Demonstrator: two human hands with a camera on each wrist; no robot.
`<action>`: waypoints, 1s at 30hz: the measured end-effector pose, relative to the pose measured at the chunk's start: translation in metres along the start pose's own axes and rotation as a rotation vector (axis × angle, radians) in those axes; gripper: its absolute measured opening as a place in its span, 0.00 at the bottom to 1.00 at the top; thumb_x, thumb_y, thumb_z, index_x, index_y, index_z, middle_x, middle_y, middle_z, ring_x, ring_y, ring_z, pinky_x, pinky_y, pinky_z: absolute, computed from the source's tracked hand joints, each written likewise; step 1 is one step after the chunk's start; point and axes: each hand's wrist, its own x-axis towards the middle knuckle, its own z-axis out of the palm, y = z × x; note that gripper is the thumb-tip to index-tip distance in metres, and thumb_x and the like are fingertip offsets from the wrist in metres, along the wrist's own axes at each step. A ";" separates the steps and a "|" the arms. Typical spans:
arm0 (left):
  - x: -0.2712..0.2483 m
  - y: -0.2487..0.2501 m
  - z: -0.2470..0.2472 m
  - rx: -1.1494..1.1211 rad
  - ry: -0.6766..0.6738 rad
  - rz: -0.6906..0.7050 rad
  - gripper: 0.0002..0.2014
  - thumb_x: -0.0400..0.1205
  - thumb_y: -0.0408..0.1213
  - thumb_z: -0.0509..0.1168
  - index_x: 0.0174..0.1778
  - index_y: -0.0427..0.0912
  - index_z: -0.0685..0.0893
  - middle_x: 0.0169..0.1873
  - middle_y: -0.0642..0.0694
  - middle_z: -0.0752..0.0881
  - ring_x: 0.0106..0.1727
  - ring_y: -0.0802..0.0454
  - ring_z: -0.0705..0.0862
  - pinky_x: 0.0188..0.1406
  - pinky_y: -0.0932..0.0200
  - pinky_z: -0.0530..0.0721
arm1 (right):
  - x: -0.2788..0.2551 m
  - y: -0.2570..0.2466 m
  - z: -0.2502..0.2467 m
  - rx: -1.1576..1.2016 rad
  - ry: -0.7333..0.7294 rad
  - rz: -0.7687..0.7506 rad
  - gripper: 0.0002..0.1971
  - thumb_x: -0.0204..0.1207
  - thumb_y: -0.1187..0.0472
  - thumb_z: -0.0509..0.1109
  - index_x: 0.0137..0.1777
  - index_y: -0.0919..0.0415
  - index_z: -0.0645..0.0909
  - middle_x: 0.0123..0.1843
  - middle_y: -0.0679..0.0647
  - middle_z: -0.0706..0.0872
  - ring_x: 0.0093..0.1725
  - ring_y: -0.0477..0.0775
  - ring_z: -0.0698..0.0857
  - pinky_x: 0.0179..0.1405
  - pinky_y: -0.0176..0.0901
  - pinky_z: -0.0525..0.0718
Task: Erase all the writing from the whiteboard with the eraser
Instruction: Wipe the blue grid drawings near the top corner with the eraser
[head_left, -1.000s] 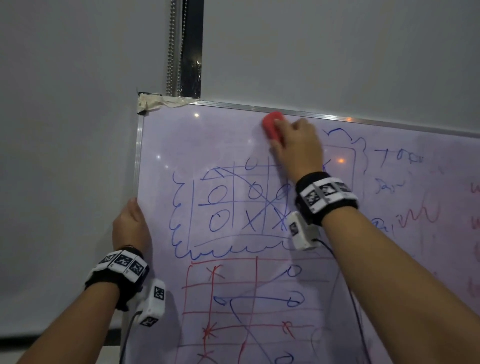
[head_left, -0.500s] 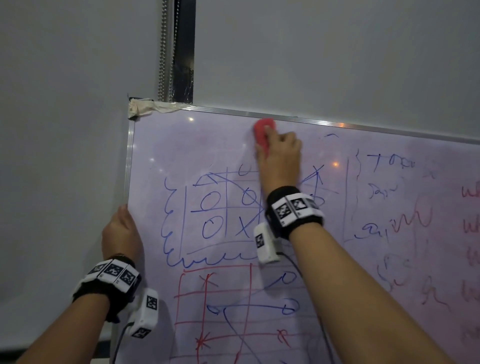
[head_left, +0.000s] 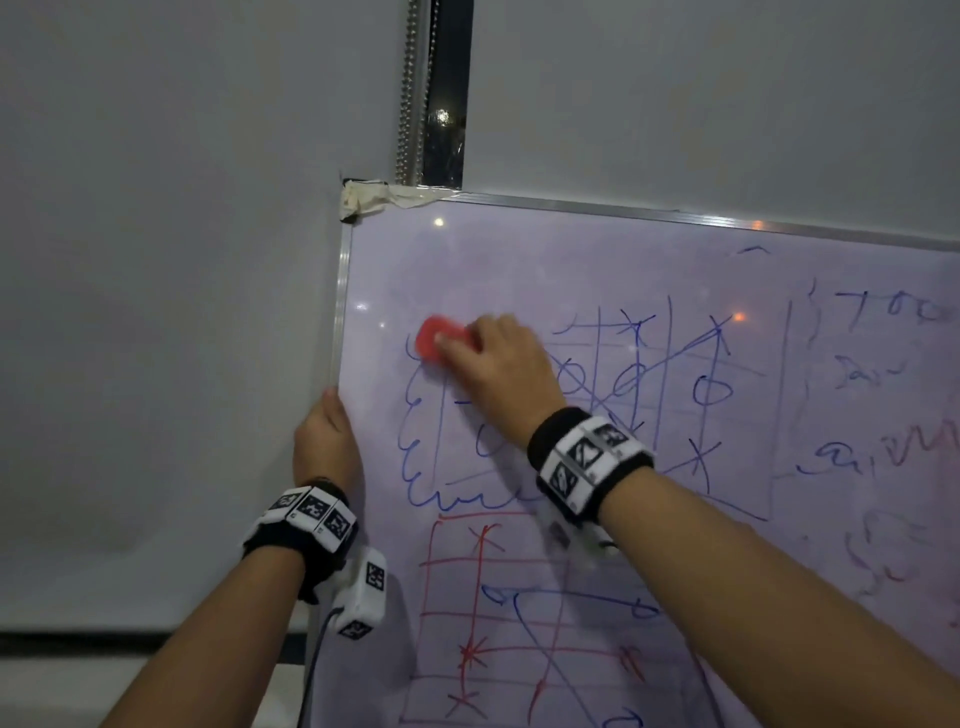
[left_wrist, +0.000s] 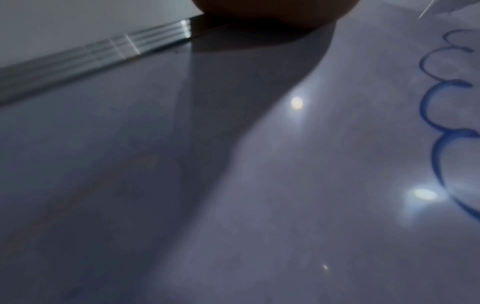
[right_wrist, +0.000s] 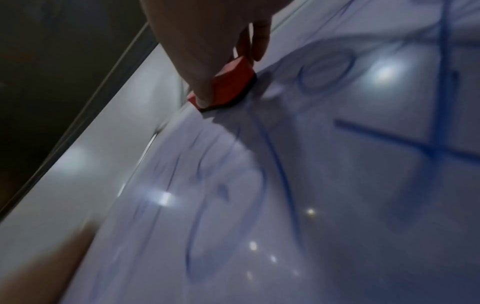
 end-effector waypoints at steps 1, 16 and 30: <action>0.000 0.000 -0.001 -0.006 -0.005 0.005 0.24 0.90 0.42 0.45 0.57 0.27 0.81 0.54 0.26 0.84 0.55 0.33 0.82 0.54 0.51 0.76 | -0.008 -0.001 0.003 -0.073 -0.062 -0.186 0.12 0.69 0.64 0.71 0.53 0.58 0.85 0.39 0.58 0.82 0.36 0.59 0.80 0.33 0.48 0.79; 0.003 -0.007 -0.005 -0.047 -0.061 0.059 0.22 0.90 0.40 0.46 0.63 0.30 0.80 0.59 0.32 0.84 0.59 0.39 0.82 0.51 0.64 0.70 | -0.057 0.009 0.009 -0.191 -0.270 -0.770 0.24 0.67 0.67 0.69 0.64 0.53 0.73 0.46 0.57 0.84 0.38 0.56 0.79 0.37 0.46 0.79; 0.006 -0.015 -0.003 -0.030 -0.071 0.089 0.23 0.90 0.42 0.45 0.59 0.29 0.81 0.53 0.30 0.85 0.54 0.37 0.83 0.52 0.55 0.76 | -0.084 -0.018 0.023 -0.249 -0.226 -0.817 0.24 0.75 0.62 0.54 0.68 0.44 0.78 0.47 0.52 0.77 0.40 0.53 0.74 0.40 0.46 0.69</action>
